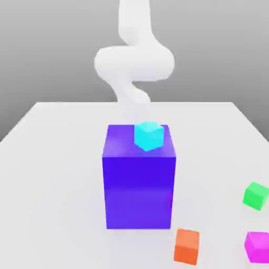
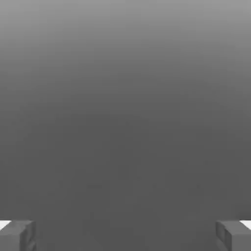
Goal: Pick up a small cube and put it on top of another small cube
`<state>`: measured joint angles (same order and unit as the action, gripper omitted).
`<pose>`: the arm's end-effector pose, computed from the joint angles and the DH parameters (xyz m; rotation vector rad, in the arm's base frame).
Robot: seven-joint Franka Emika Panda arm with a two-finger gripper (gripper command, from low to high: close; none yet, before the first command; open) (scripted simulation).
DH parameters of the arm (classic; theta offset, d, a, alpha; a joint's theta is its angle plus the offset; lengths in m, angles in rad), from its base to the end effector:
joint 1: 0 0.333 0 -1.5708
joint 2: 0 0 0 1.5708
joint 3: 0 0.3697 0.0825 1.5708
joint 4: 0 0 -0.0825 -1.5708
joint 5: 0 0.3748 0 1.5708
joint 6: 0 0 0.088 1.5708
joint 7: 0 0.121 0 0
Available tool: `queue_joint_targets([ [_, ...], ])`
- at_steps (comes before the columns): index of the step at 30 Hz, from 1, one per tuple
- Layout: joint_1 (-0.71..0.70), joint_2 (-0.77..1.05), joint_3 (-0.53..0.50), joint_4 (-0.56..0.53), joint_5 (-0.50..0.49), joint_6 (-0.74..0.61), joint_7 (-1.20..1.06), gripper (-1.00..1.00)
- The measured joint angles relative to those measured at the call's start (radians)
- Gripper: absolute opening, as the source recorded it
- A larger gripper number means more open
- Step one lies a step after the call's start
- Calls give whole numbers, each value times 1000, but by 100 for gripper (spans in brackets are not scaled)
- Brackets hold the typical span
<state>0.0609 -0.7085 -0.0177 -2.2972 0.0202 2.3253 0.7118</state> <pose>0.3446 0.0126 0.7126 -2.5322 0.8914 -0.9464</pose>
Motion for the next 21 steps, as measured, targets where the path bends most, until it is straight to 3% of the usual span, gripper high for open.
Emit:
queue_joint_targets([
  [9,192,334,-34,11,83,91,-327,0],
  [21,354,766,37,23,109,215,-698,0],
])
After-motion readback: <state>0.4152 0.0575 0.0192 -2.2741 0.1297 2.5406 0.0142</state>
